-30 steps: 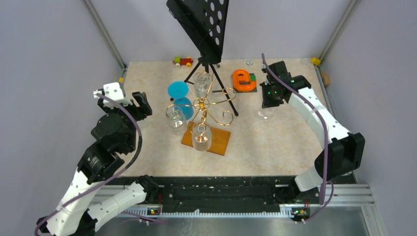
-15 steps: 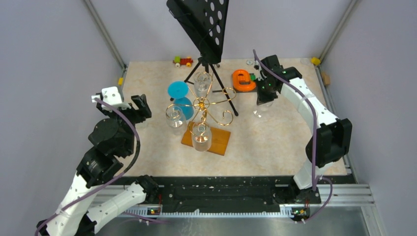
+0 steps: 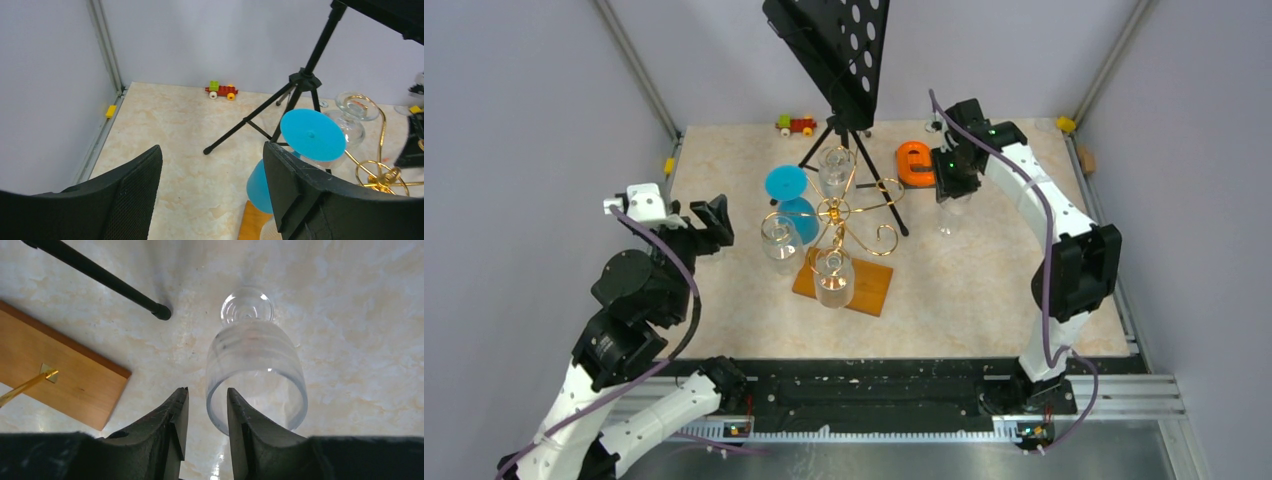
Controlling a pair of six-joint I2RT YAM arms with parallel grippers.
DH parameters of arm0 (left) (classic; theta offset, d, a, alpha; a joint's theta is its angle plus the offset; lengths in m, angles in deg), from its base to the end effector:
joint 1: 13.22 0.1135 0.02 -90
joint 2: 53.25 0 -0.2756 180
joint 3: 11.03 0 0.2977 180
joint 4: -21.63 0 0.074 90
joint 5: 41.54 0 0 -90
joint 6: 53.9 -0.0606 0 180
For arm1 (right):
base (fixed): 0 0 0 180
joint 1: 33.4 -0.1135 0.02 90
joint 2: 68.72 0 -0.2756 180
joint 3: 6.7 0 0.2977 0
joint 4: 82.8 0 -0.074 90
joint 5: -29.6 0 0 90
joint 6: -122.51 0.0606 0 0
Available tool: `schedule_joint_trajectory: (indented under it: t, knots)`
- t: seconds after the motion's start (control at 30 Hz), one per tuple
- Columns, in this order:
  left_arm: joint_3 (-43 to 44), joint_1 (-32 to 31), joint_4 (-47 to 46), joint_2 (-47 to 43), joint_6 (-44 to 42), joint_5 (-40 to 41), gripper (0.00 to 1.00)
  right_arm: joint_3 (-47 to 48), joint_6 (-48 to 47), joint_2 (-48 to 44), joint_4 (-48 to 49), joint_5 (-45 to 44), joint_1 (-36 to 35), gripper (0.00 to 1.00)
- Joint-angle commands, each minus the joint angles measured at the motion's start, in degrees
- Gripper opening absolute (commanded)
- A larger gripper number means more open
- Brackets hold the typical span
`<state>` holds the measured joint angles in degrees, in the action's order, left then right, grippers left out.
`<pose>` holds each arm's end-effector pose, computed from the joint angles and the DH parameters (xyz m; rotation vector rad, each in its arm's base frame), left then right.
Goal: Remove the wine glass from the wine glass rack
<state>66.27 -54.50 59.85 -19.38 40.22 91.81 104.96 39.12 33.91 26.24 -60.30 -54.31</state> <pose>0.1213 -0.0512 0.4825 -0.1297 1.4996 -0.0773 0.4087 0.1563 0.3104 -0.3319 2.6408 0.1605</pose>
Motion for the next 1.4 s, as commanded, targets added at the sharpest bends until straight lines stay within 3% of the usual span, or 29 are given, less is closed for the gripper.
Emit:
schedule_joint_trajectory:
  t: [0.0,0.17,0.33,0.63,0.97,1.37]
  knots:
    - [1.11,0.23,-0.81,0.07,-0.01,-6.76,0.78,6.36,-0.08,2.40,0.03,-0.58,-0.47,0.36]
    - [2.49,0.23,0.79,-0.55,1.25,-9.98,0.78,10.89,0.16,3.21,0.01,-2.05,-0.48,0.43]
    - [3.26,0.23,1.99,-2.19,3.87,-13.45,0.79,10.71,1.03,0.03,3.85,-1.03,-0.45,0.56]
    - [5.06,0.23,4.01,-2.49,10.38,-22.32,0.79,0.56,8.71,-14.56,14.75,0.40,-0.45,0.59]
    - [2.52,0.16,6.61,-3.22,27.10,-22.51,0.77,-18.41,25.51,-34.89,31.68,18.51,-0.54,0.59]
    - [-2.36,0.23,2.72,-4.38,26.06,-24.61,0.77,-29.21,39.50,-46.07,41.66,38.29,-3.50,0.63]
